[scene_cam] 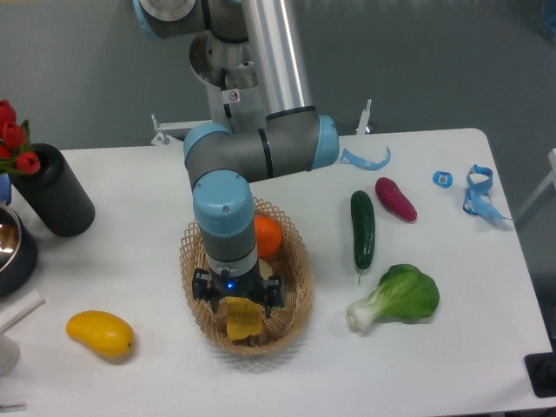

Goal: Pick up the yellow pepper from the basket
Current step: 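Lower the gripper into the basket and close on the yellow pepper, then lift the yellow pepper out of the basket toward the bok choy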

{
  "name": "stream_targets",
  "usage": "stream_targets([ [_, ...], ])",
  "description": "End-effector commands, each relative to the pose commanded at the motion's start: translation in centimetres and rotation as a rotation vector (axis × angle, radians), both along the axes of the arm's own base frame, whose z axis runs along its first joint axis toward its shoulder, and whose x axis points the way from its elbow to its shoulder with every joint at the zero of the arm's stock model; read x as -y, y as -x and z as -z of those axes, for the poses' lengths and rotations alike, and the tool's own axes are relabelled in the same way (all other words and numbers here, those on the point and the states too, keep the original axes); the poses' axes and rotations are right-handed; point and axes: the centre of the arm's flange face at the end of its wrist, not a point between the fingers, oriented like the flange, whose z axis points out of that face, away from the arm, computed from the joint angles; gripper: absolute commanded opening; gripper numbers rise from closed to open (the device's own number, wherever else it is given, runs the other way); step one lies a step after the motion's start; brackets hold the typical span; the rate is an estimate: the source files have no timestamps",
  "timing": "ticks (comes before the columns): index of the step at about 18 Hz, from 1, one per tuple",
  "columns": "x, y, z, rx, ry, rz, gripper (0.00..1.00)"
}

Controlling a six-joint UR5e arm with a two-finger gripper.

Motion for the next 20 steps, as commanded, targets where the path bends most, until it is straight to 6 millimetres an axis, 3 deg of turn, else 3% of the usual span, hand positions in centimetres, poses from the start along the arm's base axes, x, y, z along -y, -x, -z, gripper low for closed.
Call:
stream_targets([
  [10, -0.1, -0.2, 1.3, 0.011, 0.019, 0.007, 0.99],
  [14, -0.2, -0.2, 1.2, 0.009, 0.018, 0.013, 0.63],
  [17, -0.2, -0.2, 0.4, 0.000, 0.006, 0.019, 0.46],
  [20, -0.3, 0.3, -0.7, -0.018, -0.006, 0.048, 0.38],
])
